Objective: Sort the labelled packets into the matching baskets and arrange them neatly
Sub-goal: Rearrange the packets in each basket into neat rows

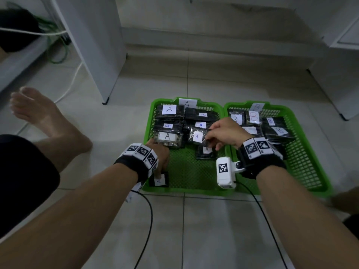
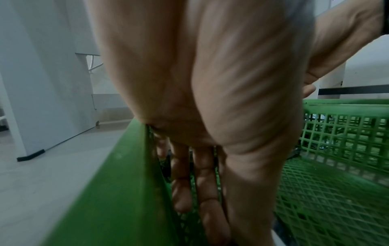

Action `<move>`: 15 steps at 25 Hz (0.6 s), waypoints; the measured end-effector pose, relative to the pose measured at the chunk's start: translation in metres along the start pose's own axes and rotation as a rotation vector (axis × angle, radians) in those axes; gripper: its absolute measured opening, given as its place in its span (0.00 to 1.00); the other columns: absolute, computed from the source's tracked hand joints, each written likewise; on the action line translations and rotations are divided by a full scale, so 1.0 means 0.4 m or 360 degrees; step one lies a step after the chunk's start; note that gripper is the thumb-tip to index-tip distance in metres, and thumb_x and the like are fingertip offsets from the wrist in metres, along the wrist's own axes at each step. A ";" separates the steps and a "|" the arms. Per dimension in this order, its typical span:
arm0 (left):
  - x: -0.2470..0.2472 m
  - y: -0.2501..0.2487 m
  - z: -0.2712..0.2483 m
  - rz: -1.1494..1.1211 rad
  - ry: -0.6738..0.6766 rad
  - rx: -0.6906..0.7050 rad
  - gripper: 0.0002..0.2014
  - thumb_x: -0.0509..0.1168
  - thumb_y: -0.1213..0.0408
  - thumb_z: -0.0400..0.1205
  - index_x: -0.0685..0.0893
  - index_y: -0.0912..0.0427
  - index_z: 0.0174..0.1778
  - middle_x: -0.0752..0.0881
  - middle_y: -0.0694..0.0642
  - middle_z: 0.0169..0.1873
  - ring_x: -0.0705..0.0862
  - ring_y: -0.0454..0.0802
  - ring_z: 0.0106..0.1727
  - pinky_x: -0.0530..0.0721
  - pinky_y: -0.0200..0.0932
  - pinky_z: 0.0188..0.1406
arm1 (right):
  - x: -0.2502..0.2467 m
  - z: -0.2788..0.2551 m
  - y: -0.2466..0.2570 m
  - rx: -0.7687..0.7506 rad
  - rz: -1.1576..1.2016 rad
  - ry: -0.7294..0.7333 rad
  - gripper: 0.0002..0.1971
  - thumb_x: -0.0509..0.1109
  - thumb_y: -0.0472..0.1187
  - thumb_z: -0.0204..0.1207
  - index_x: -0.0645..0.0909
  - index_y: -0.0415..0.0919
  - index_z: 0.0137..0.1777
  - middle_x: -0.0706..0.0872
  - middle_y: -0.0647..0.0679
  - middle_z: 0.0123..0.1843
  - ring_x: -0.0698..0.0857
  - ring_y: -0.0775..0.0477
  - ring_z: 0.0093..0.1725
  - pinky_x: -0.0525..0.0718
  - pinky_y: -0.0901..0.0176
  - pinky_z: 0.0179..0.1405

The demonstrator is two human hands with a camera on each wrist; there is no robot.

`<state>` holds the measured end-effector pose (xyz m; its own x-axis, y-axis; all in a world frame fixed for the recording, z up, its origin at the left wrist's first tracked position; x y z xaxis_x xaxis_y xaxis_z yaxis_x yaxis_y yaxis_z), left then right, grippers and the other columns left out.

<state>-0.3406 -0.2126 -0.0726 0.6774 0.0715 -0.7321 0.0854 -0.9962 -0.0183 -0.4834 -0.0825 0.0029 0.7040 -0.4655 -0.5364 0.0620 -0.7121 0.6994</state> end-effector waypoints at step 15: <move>-0.180 0.087 -0.021 -0.1811 -0.0850 -0.0163 0.06 0.71 0.64 0.82 0.86 0.62 0.51 0.92 0.57 0.41 0.93 0.52 0.42 0.91 0.53 0.50 | 0.058 -0.003 0.095 -0.0421 -0.1446 -0.0325 0.07 0.72 0.27 0.77 0.85 0.33 0.53 0.87 0.39 0.51 0.87 0.39 0.49 0.85 0.53 0.48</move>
<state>-0.3804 -0.2519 -0.0148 -0.1938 0.8316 -0.5205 0.4973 -0.3740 -0.7828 -0.4639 -0.1200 0.0175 0.1739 0.1043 -0.9792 0.6970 -0.7154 0.0476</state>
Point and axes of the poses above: each hand's wrist, its own z-axis towards the middle knuckle, its own x-axis out of the palm, y = z × x, the point moved 10 cm from there along z, towards the middle knuckle
